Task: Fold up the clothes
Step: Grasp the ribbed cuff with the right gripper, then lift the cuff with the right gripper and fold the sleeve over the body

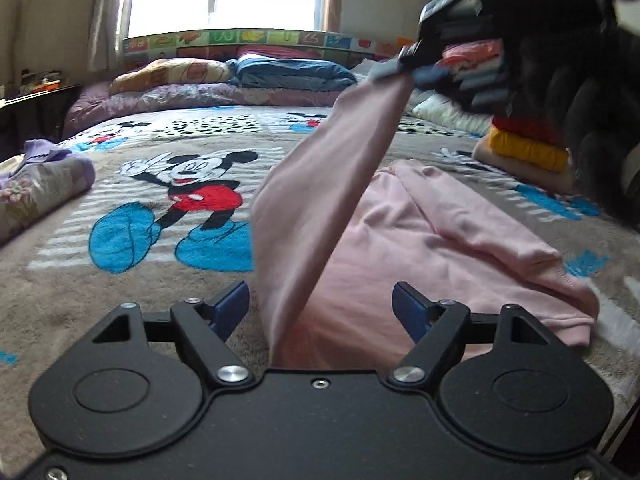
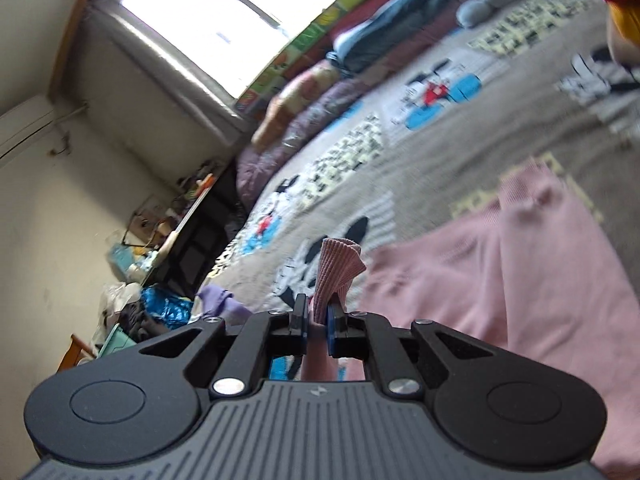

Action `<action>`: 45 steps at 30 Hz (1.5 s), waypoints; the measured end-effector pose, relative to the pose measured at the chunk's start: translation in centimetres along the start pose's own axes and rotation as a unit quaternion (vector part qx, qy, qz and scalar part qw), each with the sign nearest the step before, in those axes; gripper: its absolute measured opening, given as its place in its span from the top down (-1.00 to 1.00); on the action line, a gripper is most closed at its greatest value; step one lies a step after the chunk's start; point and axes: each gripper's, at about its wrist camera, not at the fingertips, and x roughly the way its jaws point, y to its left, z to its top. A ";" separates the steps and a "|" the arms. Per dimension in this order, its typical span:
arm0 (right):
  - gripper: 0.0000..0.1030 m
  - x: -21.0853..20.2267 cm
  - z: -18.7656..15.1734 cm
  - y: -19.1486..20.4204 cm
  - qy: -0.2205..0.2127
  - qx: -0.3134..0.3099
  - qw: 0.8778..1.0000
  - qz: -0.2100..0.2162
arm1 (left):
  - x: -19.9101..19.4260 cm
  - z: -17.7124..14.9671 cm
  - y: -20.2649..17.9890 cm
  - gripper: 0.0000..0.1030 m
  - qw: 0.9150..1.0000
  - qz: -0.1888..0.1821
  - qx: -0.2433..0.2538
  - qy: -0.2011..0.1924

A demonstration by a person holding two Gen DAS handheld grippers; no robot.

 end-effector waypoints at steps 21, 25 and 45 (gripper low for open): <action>0.79 -12.1 3.3 -4.4 -0.070 -0.022 0.996 0.044 | 0.0 -2.1 -7.8 0.43 0.980 0.088 0.179 -0.006; 0.79 -14.5 2.9 -7.8 -0.090 0.002 0.995 0.039 | 0.4 -2.8 -9.7 0.45 0.965 0.100 0.243 -0.007; 0.79 -15.5 -2.5 -21.1 -0.105 0.124 0.987 0.009 | -1.8 -5.2 -12.7 0.22 0.901 0.129 0.413 -0.020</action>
